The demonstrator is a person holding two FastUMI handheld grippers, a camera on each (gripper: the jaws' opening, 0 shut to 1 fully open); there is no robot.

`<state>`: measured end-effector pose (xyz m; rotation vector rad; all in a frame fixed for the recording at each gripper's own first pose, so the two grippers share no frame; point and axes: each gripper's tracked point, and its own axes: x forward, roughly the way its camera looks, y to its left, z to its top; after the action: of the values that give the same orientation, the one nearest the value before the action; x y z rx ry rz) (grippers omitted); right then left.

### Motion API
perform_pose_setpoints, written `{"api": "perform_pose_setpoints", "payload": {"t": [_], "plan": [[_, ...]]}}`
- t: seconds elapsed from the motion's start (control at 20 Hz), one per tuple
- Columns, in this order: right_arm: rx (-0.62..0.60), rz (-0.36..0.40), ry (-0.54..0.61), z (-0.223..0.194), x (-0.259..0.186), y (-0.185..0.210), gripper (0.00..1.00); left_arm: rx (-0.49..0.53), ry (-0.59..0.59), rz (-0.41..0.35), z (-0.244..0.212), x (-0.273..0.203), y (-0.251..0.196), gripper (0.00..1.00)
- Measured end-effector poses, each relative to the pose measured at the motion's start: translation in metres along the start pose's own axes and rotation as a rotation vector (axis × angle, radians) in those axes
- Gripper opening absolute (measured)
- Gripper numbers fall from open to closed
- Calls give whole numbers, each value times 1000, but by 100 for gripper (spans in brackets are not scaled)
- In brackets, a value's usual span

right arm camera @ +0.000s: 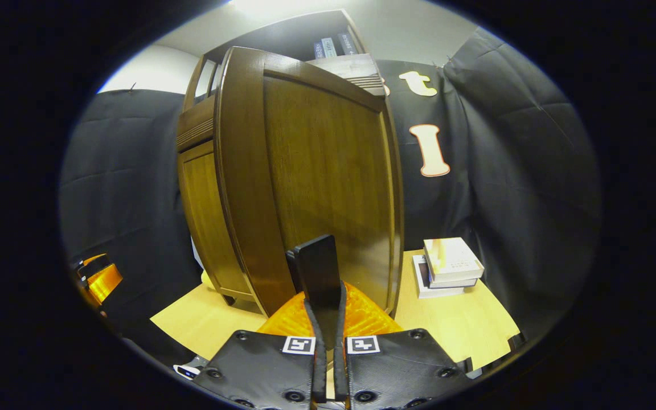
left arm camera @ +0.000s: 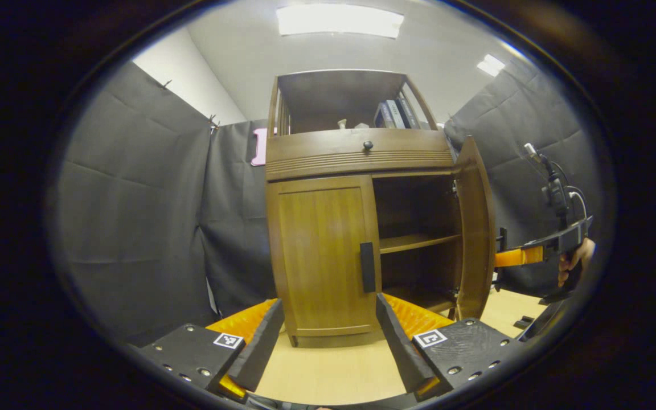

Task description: Open the right door of the double-door shoe cabinet with the right hand, and open the left door with the left hand.

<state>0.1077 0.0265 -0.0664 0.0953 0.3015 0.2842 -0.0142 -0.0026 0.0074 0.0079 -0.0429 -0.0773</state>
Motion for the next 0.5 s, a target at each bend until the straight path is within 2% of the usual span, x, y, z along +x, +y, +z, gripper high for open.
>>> {"api": "perform_pose_setpoints", "payload": {"t": [0.05,0.15,0.2,0.25,0.3,0.5], "plan": [[-1,-12,-7,-1,-3,-6,2,-1,-1,-3,0,0,0,93],[2,-36,-24,-6,-12,-20,6,-7,3,-8,0,0,-2,92],[8,-48,-30,-6,-13,-27,2,-10,6,-11,-2,1,-3,92],[16,-61,-32,-6,-15,-33,6,-12,9,-14,-1,0,-3,92],[23,-72,-34,-7,-17,-39,2,-12,10,-19,-1,0,-3,92],[31,-136,-40,-6,-23,-65,2,1,3,-35,-1,1,-4,92]]}}
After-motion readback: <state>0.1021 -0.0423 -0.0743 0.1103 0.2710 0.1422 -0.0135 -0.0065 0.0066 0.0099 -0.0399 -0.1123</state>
